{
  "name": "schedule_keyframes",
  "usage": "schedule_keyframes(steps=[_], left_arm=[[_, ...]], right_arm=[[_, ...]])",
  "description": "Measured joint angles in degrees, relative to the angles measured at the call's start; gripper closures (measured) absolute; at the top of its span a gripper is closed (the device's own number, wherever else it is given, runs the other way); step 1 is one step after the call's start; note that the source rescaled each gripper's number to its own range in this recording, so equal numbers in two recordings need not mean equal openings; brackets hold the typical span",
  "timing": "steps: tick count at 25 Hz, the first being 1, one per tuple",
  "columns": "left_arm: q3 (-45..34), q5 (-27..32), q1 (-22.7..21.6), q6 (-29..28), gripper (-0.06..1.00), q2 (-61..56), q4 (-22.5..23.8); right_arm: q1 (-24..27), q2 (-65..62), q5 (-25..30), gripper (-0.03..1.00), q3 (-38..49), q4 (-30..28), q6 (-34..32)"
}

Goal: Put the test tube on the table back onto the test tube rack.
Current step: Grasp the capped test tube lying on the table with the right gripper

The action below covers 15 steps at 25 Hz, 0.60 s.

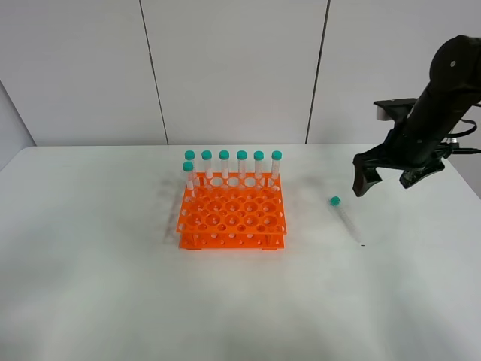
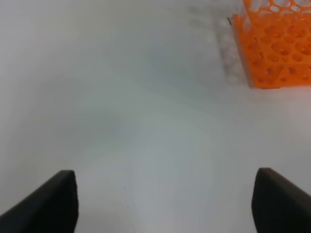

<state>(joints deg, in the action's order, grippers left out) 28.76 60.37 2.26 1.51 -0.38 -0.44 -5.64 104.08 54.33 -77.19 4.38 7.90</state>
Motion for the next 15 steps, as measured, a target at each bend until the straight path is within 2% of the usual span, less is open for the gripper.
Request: schedule_keyframes(steps=[4,10,15], left_arm=[[0.0,0.0,0.0,0.0,-0.04,0.0,0.0],[0.0,0.0,0.0,0.0,-0.04,0.0,0.0],[0.0,0.0,0.0,0.0,-0.04,0.0,0.0]], right_arm=[[-2.6,0.26,-1.71,-0.03,-0.12,-2.08,-2.52],[-2.6,0.14,1.66,0.01,0.08,-3.26,-4.08],[-2.6,-2.7,-0.14,0.03,4.91,-3.31,-4.53]])
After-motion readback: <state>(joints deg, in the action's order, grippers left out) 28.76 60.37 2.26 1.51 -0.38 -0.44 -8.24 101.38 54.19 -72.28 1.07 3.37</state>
